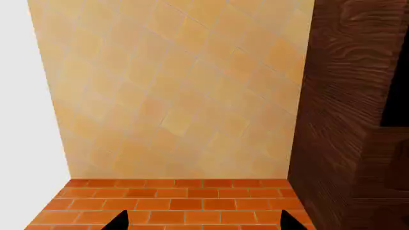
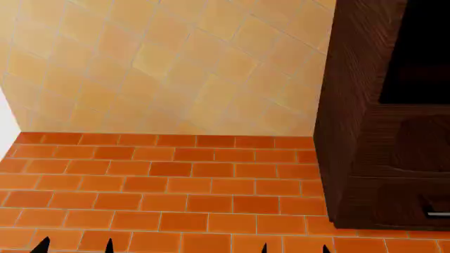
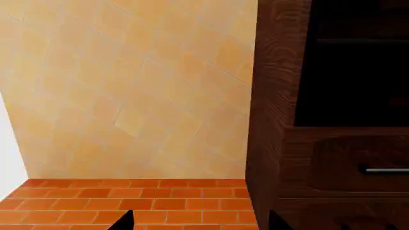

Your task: Pick the butter stick from the counter and place it in the microwave.

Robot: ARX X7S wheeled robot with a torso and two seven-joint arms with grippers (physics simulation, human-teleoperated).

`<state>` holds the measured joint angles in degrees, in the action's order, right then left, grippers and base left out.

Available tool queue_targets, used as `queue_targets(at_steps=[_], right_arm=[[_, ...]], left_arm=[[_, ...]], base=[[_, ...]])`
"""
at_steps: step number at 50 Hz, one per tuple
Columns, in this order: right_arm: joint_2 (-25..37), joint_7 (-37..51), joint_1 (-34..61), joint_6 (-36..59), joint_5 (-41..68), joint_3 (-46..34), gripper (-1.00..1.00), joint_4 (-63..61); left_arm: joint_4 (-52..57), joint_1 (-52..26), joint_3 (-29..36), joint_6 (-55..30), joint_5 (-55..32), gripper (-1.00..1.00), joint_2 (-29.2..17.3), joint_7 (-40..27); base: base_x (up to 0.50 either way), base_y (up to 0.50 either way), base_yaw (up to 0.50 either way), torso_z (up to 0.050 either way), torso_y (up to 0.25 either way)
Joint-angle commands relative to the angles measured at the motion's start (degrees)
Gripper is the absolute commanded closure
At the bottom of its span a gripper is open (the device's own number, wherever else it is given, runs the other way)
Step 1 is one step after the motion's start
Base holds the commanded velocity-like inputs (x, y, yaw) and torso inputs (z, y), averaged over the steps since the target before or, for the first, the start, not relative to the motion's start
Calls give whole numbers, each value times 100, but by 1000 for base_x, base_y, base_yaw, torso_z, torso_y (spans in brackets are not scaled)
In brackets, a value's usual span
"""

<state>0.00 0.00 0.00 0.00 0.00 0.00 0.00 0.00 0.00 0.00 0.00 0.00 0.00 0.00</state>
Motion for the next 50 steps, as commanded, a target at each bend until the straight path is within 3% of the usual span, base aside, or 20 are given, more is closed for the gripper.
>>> queue_targets(at_steps=[1, 16, 50], right_arm=[[372, 449, -1, -5, 371, -448, -100, -25], [452, 633, 30, -38, 336, -656, -100, 42], [459, 652, 40, -77, 344, -681, -100, 96]], left_arm=[[7, 11, 117, 6, -100, -100, -100, -117], [103, 138, 435, 46, -133, -100, -342, -400], [145, 156, 508, -57, -355, -100, -398, -331]], base=[[0, 0, 0, 0, 0], [0, 0, 0, 0, 0], [0, 0, 0, 0, 0]])
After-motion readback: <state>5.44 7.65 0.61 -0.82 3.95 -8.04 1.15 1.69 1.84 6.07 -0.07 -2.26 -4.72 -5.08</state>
